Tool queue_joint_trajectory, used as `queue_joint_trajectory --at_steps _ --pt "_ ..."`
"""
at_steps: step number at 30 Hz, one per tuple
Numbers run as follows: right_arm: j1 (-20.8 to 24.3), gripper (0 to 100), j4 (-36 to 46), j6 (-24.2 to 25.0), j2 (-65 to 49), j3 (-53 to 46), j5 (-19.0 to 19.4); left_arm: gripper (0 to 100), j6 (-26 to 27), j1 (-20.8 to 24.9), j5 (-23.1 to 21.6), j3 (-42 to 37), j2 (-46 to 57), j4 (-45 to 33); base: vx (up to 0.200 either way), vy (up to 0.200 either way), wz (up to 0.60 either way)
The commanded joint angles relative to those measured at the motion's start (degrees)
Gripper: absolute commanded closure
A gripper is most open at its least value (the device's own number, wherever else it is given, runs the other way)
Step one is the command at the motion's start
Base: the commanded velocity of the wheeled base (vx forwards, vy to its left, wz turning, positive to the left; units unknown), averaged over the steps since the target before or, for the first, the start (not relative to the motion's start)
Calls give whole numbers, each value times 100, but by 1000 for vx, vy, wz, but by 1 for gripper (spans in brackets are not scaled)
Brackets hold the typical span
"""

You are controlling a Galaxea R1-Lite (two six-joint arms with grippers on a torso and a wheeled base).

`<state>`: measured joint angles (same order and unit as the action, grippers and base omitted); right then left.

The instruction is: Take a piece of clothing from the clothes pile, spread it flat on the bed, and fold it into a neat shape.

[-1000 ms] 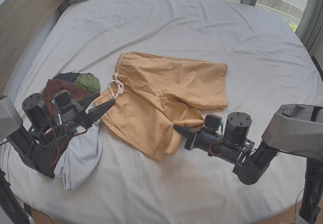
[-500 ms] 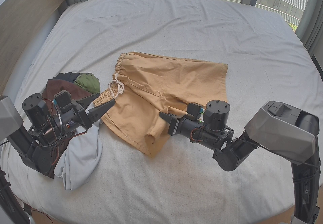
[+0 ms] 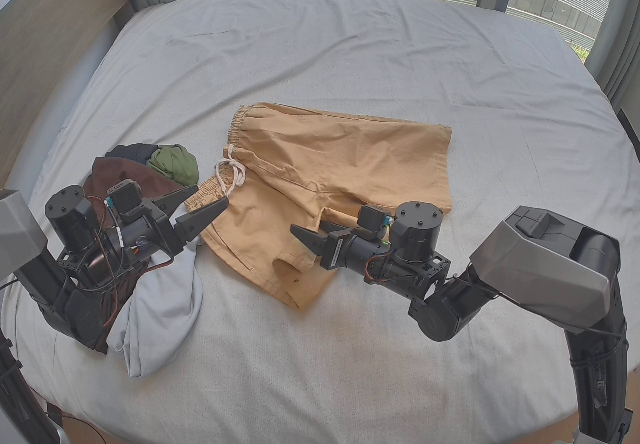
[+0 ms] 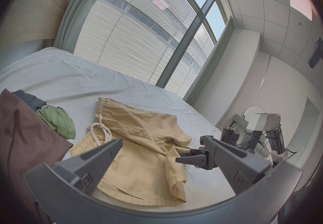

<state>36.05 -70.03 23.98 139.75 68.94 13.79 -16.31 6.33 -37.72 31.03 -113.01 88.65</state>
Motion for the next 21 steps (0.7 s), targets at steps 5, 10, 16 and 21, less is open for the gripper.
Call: queue_joint_trajectory --at_steps 5,10,16,21 --pt "385 0 34 10 -89 58 -25 0 -4 -17 1 9 -20 3 0 0 0" --pt "394 0 -37 10 -9 58 -34 0 -4 -26 1 9 -20 3 0 0 0" --pt "271 0 -318 19 -493 -583 -69 0 -4 -26 1 18 -28 3 0 0 0" --pt "-10 0 -371 -51 -994 -1524 -183 0 -4 -17 1 9 -28 3 0 0 0"
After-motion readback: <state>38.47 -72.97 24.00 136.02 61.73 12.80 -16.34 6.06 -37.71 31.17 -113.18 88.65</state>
